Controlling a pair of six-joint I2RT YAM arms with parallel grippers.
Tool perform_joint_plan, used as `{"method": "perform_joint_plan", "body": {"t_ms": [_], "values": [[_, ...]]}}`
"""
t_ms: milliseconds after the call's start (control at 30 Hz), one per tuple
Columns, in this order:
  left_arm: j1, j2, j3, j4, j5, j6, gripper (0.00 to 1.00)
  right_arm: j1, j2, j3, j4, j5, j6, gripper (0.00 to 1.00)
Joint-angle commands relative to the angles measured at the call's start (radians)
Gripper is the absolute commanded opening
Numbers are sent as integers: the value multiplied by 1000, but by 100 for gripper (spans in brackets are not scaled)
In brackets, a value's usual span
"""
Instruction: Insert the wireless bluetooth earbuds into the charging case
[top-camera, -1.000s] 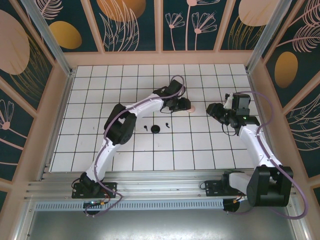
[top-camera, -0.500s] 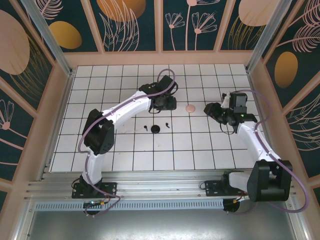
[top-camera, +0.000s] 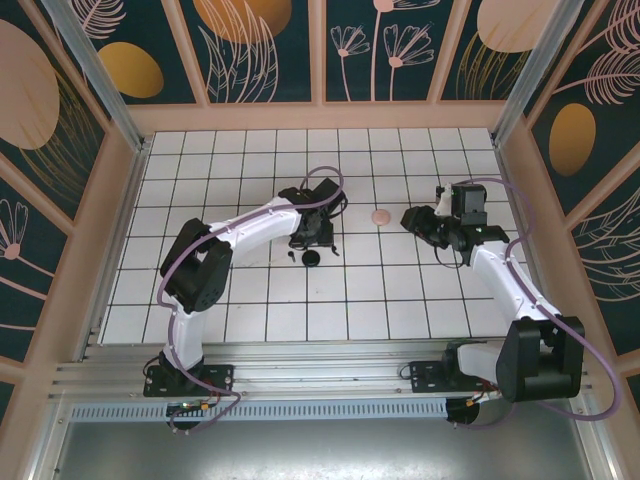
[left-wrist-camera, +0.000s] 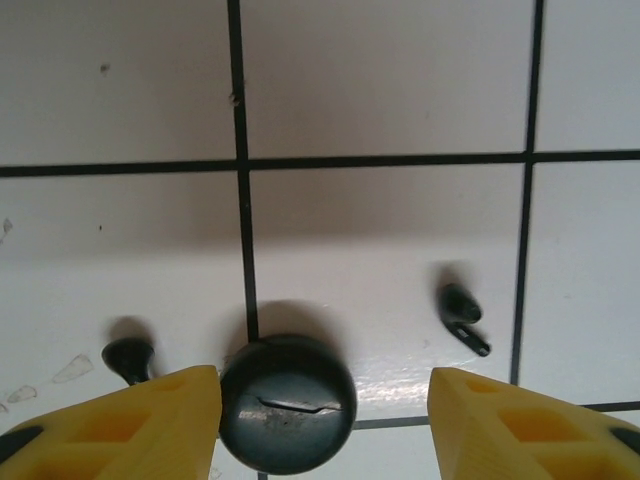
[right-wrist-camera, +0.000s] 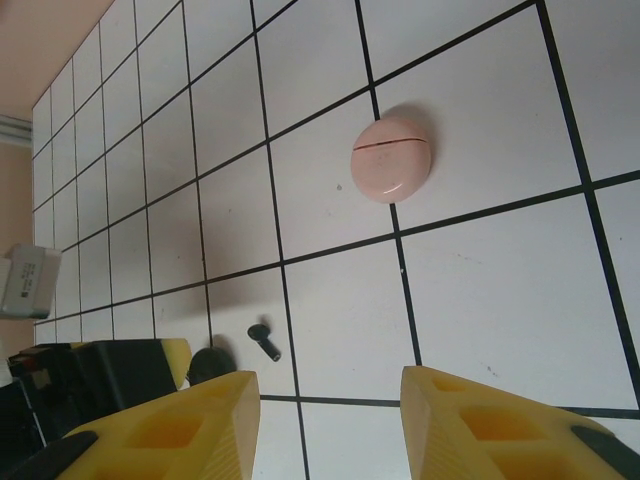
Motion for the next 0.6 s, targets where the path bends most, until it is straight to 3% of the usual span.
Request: {"method": "perform_joint_plan", "body": {"t_ms": [0,567], "values": [[0,-13,-28,-4,15,-32,58,9,3,24,10,-2,-1,43],[-2,35,-66,10,62,-29,57,11,-26,6,-7,8,-12,43]]}}
